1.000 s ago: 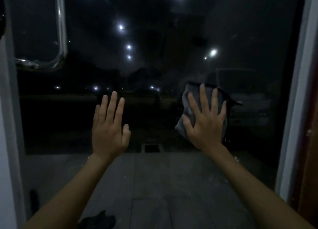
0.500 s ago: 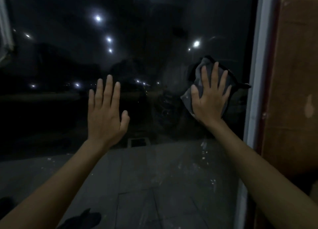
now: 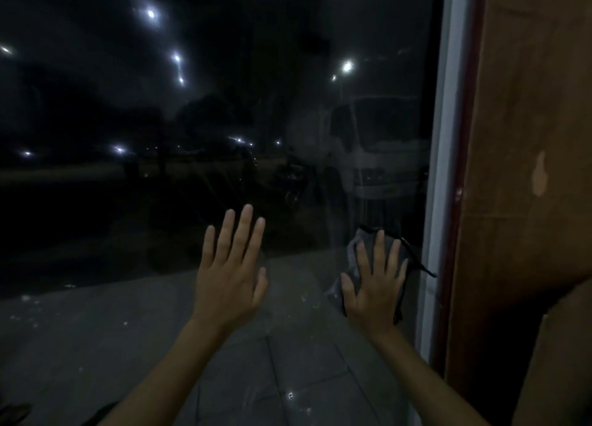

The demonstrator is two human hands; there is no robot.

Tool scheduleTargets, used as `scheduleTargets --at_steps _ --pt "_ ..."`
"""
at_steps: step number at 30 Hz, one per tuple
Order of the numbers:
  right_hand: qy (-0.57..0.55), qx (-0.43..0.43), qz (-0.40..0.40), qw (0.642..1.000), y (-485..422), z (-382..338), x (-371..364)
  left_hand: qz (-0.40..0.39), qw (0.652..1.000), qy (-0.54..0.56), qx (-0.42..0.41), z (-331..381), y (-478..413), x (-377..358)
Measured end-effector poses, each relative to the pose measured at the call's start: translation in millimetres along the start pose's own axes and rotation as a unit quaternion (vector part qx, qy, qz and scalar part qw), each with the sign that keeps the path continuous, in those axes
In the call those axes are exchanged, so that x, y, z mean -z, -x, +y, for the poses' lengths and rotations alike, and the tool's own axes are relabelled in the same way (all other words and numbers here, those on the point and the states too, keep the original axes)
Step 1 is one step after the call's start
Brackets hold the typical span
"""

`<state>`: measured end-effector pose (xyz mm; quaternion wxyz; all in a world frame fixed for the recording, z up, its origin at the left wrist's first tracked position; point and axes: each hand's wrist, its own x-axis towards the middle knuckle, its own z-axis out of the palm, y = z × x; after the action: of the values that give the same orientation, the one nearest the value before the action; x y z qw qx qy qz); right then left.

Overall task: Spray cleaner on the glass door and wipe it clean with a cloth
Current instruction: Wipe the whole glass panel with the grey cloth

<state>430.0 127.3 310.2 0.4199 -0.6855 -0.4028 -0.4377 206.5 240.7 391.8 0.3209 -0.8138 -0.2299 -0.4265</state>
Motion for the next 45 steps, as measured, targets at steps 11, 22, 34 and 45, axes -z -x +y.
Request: scheduleTargets --at_steps 11,22,34,45 --pt "-0.017 -0.118 0.056 0.991 -139 -94 26 0.047 0.997 0.047 0.037 -23 -56 33" --pt "0.035 0.183 0.019 0.982 -38 -41 -2 0.032 0.999 0.011 0.001 -14 -12 10" --pt "-0.01 -0.127 0.072 0.989 -134 -8 37 0.052 0.997 0.057 0.027 7 -41 16" --pt "-0.019 -0.116 0.05 0.992 11 -26 -9 -0.001 0.998 0.051 -0.035 16 16 -2"
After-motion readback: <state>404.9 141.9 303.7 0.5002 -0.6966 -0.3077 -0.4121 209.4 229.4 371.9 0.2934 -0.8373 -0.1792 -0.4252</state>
